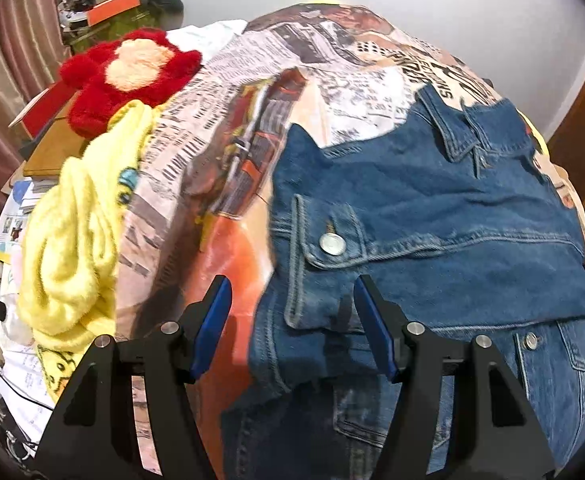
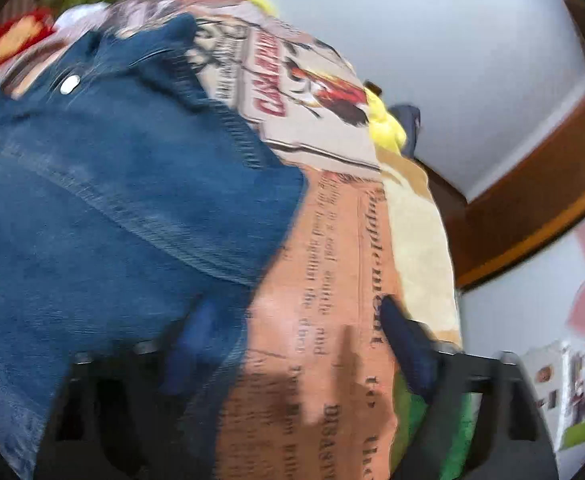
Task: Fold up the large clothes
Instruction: 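Release the jacket with the right tool and regrasp its folded edge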
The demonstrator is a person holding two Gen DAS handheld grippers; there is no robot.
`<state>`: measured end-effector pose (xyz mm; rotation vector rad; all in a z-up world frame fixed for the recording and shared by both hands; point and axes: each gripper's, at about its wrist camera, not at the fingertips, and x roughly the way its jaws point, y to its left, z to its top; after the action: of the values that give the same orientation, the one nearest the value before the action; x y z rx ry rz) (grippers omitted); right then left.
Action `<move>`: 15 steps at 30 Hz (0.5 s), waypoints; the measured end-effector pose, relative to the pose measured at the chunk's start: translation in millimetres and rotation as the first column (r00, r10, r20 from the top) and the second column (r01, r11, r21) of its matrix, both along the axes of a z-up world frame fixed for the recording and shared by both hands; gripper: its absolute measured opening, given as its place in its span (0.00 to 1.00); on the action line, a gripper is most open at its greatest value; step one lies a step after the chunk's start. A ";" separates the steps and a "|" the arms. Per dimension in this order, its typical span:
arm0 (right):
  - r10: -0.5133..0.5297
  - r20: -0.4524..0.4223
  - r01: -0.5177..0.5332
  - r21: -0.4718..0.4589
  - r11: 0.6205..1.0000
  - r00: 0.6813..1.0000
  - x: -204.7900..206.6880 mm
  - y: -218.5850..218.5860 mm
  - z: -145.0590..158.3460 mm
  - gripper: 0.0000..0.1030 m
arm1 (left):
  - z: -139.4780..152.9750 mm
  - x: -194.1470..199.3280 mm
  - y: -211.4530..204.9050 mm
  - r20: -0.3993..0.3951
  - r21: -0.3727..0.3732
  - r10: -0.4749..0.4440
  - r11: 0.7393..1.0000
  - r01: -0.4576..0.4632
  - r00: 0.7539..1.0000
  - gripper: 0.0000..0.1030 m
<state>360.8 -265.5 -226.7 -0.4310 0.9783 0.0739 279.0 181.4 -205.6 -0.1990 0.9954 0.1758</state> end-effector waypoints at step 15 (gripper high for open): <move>-0.078 -0.160 0.147 0.483 0.863 0.984 64.1 -28.3 22.1 0.82 | -17.0 81.2 28.8 -0.033 -0.120 -0.012 0.993 0.008 0.999 0.62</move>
<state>424.9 -293.8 -204.6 0.1078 1.0735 0.2452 360.2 210.2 -222.5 -0.3013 1.0410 0.1111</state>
